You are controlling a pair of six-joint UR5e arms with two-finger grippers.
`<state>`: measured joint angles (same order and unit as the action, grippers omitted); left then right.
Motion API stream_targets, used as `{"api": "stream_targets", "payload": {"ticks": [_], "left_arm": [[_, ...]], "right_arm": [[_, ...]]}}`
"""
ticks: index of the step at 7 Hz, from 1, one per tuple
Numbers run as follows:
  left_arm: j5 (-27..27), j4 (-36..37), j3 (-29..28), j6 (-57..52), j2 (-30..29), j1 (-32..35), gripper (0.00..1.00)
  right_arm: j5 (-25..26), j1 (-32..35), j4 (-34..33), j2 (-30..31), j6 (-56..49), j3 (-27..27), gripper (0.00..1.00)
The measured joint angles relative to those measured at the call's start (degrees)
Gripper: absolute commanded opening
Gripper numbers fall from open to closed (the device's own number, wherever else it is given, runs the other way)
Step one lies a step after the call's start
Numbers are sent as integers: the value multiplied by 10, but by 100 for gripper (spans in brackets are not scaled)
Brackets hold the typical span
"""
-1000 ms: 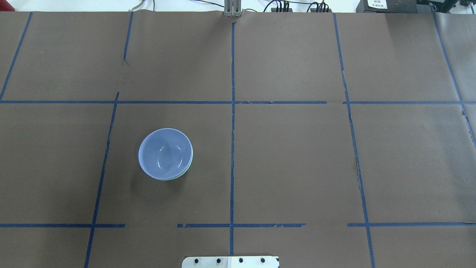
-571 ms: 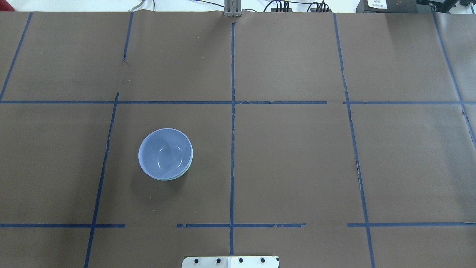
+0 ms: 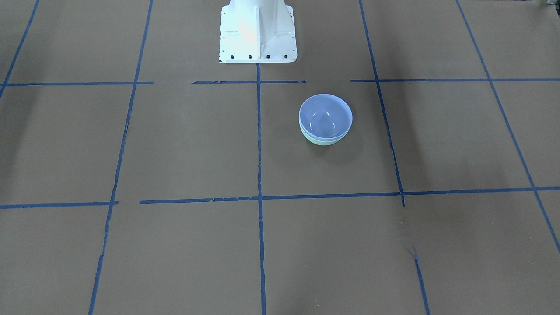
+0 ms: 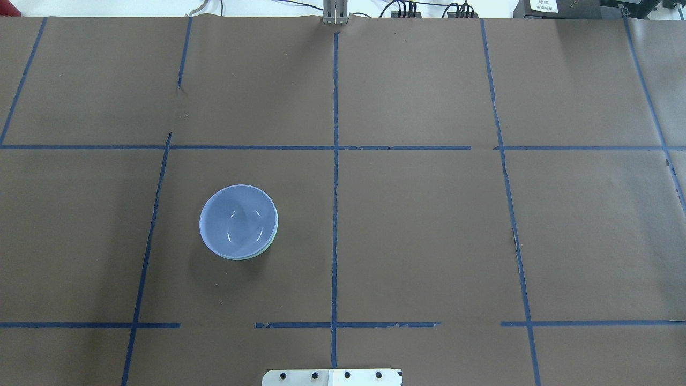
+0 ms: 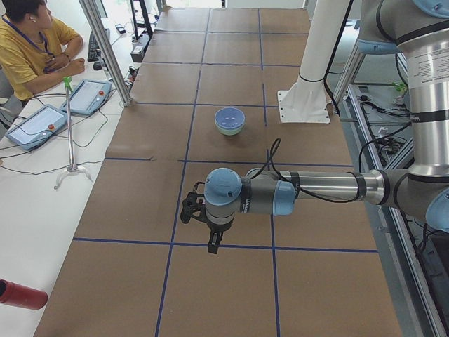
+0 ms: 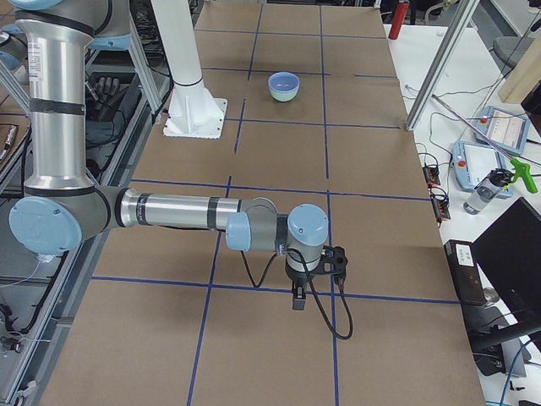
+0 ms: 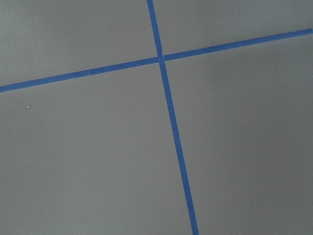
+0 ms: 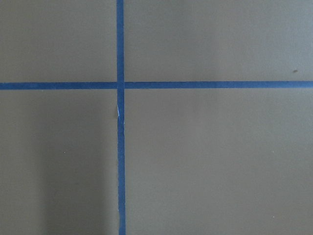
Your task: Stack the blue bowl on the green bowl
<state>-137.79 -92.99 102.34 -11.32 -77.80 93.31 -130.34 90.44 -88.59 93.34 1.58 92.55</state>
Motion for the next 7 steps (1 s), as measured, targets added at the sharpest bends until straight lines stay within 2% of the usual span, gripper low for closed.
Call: {"api": "stream_targets", "payload": {"ticks": [7], "left_arm": [[0, -3, 7, -1, 3, 0, 100]], "right_arm": [[0, 0, 0, 0, 0, 0, 100]]}}
